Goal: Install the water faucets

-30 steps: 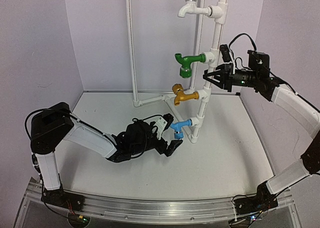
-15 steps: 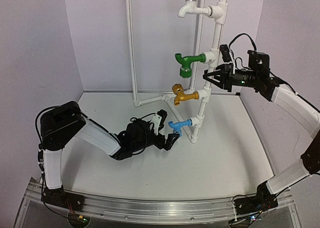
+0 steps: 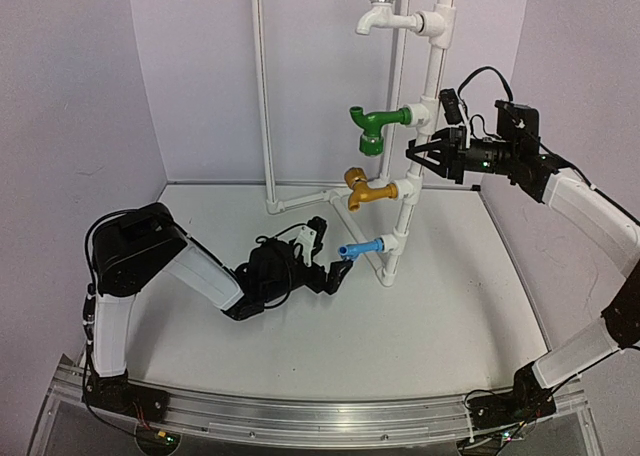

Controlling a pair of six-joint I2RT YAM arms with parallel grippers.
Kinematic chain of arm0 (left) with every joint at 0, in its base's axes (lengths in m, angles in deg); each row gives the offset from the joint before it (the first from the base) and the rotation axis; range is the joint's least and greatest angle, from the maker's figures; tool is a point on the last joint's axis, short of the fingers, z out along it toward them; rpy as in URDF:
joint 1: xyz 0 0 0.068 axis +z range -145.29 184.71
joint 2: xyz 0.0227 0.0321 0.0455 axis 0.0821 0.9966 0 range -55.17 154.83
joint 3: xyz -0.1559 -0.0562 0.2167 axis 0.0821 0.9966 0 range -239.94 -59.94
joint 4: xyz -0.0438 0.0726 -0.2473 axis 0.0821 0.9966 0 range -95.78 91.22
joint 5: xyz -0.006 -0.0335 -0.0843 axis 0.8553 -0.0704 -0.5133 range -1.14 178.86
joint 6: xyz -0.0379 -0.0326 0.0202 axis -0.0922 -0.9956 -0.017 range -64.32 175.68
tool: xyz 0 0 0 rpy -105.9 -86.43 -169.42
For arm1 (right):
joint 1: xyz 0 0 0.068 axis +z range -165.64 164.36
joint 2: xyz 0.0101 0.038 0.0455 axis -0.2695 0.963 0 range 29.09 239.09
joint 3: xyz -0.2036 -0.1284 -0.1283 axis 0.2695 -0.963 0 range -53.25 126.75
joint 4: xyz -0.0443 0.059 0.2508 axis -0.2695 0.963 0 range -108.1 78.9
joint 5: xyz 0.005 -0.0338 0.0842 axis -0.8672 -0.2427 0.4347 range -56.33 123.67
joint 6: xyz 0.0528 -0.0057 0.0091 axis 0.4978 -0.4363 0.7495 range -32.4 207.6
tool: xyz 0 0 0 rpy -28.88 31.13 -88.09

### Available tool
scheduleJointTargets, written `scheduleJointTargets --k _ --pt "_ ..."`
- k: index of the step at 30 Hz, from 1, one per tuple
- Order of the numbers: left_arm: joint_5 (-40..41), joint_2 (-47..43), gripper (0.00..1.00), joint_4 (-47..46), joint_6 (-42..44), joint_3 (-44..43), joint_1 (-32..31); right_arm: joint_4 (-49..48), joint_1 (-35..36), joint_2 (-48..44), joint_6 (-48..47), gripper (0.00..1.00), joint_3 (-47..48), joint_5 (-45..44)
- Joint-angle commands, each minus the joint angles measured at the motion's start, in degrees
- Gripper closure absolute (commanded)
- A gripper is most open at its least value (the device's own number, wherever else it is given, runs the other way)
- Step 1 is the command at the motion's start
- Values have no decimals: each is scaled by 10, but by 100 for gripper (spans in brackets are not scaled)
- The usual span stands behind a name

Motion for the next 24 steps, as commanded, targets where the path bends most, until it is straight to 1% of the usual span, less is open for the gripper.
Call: scheduleJointTargets --k 1,7,8,12,19,24 --pt "18 25 4 -85 18 -27 13 103 -2 12 15 100 -5 -51" --pt "-1 51 13 -147 8 -34 27 103 -2 13 15 100 -7 -51" --pt "-2 54 14 -150 5 -37 30 103 -2 13 15 100 -7 -51" --pt "-3 59 25 -149 3 -49 36 103 -2 10 13 100 -9 -53" --pt "-14 61 40 -164 9 -59 45 103 -2 10 13 100 -13 -49" --pt "-41 50 50 -174 35 -59 47 103 -2 9 12 100 -17 -49"
